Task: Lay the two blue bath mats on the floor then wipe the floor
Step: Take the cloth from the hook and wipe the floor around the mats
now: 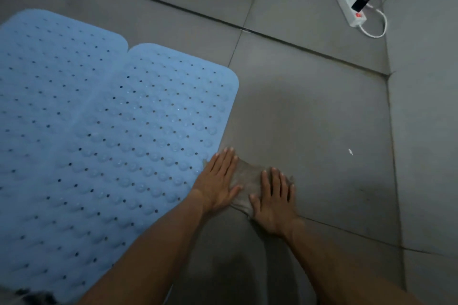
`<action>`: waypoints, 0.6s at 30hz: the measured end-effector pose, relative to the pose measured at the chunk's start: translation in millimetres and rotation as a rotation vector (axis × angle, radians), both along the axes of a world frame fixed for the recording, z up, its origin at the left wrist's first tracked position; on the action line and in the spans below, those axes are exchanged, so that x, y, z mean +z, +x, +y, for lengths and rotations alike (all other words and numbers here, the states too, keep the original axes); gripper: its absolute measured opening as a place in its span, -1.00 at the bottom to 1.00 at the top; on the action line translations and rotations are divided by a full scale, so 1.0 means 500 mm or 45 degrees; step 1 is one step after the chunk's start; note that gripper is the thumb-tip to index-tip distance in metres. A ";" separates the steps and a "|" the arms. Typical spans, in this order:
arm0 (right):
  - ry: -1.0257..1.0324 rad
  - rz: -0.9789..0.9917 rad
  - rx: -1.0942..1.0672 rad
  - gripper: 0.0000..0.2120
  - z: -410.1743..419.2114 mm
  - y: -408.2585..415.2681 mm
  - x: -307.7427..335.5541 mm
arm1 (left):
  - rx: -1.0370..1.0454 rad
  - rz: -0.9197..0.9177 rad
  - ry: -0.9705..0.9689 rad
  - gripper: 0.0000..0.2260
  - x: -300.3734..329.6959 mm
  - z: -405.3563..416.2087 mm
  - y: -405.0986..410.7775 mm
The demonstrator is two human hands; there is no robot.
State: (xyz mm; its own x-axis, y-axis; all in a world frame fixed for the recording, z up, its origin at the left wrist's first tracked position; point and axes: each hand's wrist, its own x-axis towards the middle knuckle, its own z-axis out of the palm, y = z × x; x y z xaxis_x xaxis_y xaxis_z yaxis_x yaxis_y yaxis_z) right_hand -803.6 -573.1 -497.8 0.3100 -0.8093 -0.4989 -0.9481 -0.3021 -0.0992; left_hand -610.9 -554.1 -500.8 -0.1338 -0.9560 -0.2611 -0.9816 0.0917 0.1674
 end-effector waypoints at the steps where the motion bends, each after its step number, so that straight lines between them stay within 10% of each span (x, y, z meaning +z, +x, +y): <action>1: -0.011 -0.011 -0.013 -0.18 0.008 0.004 0.011 | -0.028 -0.012 0.001 -0.33 0.008 0.013 0.007; 5: -0.085 -0.082 -0.088 -0.48 0.019 0.042 0.059 | -0.260 -0.066 -0.100 -0.73 0.035 0.060 0.060; 10: 0.322 0.005 0.112 -0.56 0.017 0.122 0.133 | -0.405 -0.030 -0.010 -0.56 0.055 0.092 0.129; 18: 0.432 0.032 0.381 -0.62 -0.180 0.305 0.237 | 0.065 0.132 0.244 -0.84 0.181 -0.037 0.275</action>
